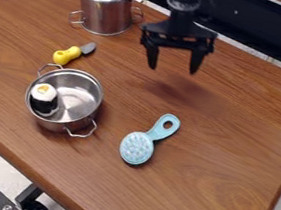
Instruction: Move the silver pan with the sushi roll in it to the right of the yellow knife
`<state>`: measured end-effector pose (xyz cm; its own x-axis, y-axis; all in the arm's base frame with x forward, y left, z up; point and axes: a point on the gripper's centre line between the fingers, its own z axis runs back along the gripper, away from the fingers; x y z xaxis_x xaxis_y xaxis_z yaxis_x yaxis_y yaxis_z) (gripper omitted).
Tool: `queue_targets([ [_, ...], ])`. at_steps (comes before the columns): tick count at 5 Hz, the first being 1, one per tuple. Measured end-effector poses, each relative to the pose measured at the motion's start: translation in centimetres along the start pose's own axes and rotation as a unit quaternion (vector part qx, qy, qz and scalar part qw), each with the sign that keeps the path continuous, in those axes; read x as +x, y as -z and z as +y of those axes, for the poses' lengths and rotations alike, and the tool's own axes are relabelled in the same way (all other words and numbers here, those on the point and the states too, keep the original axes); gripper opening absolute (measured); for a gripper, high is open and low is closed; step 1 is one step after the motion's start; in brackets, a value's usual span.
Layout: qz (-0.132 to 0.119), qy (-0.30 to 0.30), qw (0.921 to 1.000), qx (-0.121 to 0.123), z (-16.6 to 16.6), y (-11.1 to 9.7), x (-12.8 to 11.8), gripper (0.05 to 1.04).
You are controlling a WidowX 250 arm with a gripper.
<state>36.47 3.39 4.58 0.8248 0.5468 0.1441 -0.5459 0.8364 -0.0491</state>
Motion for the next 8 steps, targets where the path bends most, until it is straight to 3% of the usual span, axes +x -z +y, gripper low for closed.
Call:
queue_targets([
  [2,0.007,-0.036,0.9993,0.011,3.9,-1.9,-1.7,0.999],
  [4,0.009,-0.083,0.9957,0.041,7.2,-1.5,-3.4,0.999],
  [6,-0.001,-0.095,0.9942,0.05,8.2,-0.5,-4.0,0.999],
  [8,0.007,-0.097,0.9939,0.052,9.6,0.6,-5.1,0.999],
])
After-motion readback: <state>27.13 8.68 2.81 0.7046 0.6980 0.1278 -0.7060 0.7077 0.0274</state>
